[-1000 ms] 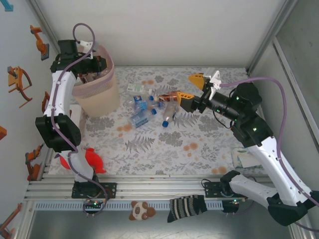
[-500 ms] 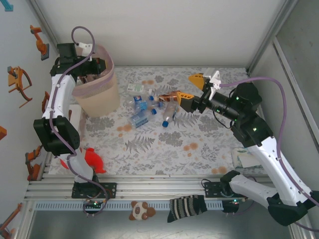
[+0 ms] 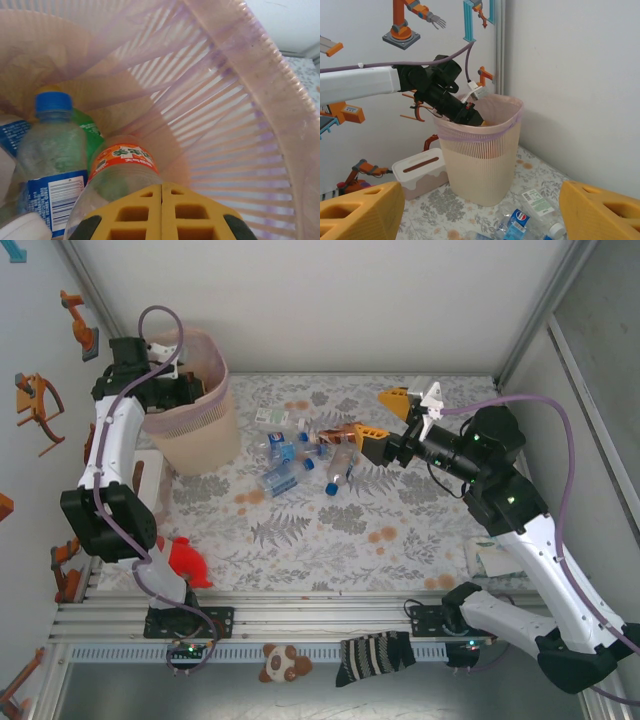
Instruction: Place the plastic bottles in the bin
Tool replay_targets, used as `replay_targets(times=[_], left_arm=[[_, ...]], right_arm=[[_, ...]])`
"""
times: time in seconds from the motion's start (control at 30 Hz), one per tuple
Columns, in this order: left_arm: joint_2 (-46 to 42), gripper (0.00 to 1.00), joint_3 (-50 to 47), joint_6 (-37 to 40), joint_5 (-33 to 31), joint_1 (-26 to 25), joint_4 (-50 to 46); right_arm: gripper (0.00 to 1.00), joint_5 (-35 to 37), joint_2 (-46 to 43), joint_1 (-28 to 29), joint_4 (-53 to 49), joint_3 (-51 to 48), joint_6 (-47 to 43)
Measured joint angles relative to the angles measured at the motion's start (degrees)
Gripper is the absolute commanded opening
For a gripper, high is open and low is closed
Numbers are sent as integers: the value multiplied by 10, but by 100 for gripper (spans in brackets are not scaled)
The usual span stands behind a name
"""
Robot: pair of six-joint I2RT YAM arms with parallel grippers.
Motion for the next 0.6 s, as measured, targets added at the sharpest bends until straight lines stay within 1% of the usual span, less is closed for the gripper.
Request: replay_targets(times=[0.13,0.23,0.43,0.6], left_arm=[[0,2,7,2,-18,-1,-10],[0,4,13,3,-24,-1,-22],[0,7,35,2,-23,0,-58],[-3,9,57,-3,-6,0,-74]], right_arm=[[80,5,0,0,-1,0,0],[80,24,9,0,-20,9,2],[80,94,71,0,-89,66,14],[79,155,130,0,-148,97,38]])
